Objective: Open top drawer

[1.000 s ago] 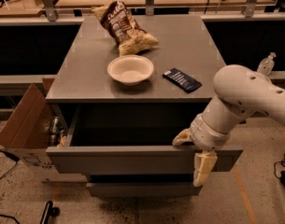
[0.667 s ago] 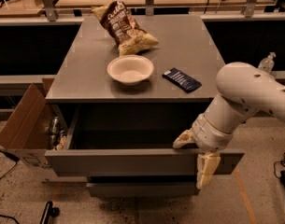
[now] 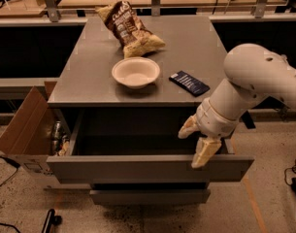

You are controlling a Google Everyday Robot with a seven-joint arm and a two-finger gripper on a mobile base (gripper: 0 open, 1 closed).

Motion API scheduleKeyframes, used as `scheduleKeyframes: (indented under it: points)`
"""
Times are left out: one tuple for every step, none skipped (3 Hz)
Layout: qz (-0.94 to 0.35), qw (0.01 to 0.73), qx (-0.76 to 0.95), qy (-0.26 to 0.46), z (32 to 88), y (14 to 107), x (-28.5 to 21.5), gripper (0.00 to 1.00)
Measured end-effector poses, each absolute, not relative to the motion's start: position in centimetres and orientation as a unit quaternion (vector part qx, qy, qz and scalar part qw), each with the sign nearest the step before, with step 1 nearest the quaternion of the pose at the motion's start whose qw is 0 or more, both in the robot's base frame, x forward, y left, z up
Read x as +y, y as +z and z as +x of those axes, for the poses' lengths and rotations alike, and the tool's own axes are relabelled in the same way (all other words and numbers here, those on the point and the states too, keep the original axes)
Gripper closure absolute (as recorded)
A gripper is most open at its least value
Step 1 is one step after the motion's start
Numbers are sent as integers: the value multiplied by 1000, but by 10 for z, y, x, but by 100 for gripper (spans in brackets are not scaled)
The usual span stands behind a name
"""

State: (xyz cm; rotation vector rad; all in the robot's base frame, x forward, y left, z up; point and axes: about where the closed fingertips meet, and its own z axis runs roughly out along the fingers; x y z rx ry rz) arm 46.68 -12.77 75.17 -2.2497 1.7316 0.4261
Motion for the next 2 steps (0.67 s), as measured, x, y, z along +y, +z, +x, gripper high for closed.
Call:
scheduleKeyframes:
  points:
    - [-760,150,622,117,501,753,-123,65]
    - [-739,153,649,101,527,738,-123,89]
